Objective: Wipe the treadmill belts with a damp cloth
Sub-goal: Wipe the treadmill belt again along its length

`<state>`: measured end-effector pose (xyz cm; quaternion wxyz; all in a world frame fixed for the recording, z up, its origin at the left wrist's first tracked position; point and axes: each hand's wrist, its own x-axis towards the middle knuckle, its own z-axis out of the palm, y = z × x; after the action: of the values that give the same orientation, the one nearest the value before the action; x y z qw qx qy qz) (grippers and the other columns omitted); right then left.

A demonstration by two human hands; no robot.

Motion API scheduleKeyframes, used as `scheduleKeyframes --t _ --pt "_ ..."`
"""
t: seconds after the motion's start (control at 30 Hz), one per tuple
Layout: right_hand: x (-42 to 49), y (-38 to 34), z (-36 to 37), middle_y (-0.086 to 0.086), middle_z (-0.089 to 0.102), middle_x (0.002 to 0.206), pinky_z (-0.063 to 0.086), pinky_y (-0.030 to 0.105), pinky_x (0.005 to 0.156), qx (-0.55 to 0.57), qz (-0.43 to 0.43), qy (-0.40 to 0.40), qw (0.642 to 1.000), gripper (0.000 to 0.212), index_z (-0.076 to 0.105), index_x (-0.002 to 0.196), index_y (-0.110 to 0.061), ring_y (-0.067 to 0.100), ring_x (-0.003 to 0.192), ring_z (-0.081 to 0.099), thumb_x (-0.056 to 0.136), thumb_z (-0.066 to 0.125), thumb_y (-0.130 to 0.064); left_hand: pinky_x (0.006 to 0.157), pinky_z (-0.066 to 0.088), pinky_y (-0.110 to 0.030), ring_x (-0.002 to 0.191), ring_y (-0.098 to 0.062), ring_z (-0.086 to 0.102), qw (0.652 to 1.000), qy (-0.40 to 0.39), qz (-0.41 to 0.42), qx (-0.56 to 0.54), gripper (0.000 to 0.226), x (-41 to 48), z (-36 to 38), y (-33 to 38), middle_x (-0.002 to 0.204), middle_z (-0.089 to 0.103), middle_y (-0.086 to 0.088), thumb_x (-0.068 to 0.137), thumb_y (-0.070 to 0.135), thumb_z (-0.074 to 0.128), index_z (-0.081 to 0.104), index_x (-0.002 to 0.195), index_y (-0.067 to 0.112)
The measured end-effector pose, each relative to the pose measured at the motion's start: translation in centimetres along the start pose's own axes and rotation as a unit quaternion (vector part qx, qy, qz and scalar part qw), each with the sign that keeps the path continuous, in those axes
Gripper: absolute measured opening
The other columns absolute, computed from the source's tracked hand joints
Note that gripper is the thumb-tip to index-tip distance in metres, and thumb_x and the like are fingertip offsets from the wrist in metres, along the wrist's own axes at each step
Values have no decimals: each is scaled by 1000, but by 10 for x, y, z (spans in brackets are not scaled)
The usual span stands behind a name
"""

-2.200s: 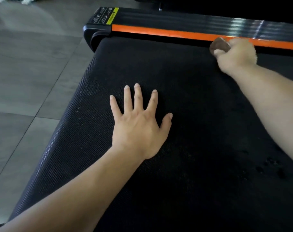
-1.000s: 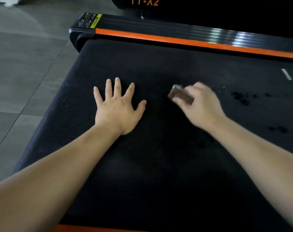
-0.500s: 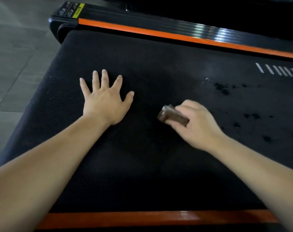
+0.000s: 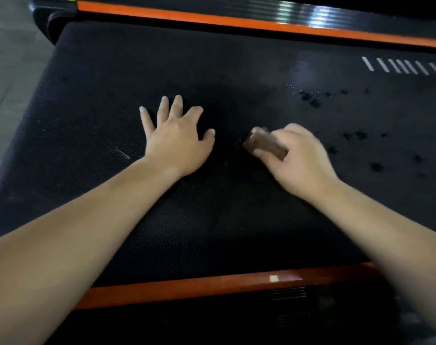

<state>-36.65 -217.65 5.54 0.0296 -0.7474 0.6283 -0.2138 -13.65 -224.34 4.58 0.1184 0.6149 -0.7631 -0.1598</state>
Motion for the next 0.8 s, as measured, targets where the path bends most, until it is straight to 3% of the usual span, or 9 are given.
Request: scheduleKeyframes --t 0.07,0.17,0.27,0.43,0.5,0.6,0.63,0.7,0.8 --pt "-9 -3 1 -2 47 79 44 39 66 9 2 1 1000 34 55 76 -20 28 77 54 88 61 -51 122 -10 -66 159 -33 -3 1000 5 -12 1 56 3 4 5 172 14 -11 103 52 44 39 154 29" --pt "-45 -33 3 -1 53 86 46 41 73 55 -123 -71 988 34 67 90 -16 26 81 55 92 61 -50 123 -9 -66 159 -32 -1 999 22 -37 6 56 18 3 6 172 16 -10 103 51 42 40 154 28" --pt "-35 -15 1 0 54 87 47 40 73 33 -172 -94 980 36 69 94 -16 25 80 55 93 61 -50 123 -10 -65 159 -33 -4 998 15 -59 18 57 30 5 11 172 11 -11 103 51 37 37 155 27" --pt "16 30 2 -5 43 80 35 33 64 -20 60 30 998 31 51 77 -24 29 79 54 89 63 -50 122 -11 -66 159 -34 -6 996 27 -74 32 57 35 16 14 173 9 -12 104 51 32 32 156 27" --pt "2 9 4 -4 43 81 38 35 65 5 -9 8 1000 31 49 76 -24 28 77 53 89 64 -48 123 -10 -65 159 -34 -7 996 31 -71 41 60 35 18 13 173 7 -11 105 52 28 25 160 29" --pt "-19 -6 -3 -3 48 80 41 35 68 77 -138 -108 982 36 57 77 -17 21 74 48 92 62 -50 122 -11 -65 159 -33 -11 995 20 -71 68 62 35 19 15 173 -1 -10 105 53 20 14 164 33" --pt "-10 3 -4 -2 49 79 38 33 68 66 -155 -108 980 38 59 77 -17 20 73 47 93 60 -52 122 -11 -65 158 -34 -13 995 15 -71 75 62 35 19 15 173 -3 -10 105 53 18 13 164 33" --pt "27 28 -2 -1 47 76 31 32 64 10 -116 -46 992 41 55 75 -18 24 73 50 93 57 -55 122 -11 -66 158 -34 -14 994 12 -69 87 63 36 20 16 173 -4 -11 105 54 16 12 164 33" --pt "87 53 8 2 50 85 37 34 67 -25 81 28 996 34 55 80 -19 32 84 57 90 65 -50 121 -10 -67 158 -34 -13 993 11 -70 94 64 36 20 16 173 -3 -11 105 56 15 12 164 32"
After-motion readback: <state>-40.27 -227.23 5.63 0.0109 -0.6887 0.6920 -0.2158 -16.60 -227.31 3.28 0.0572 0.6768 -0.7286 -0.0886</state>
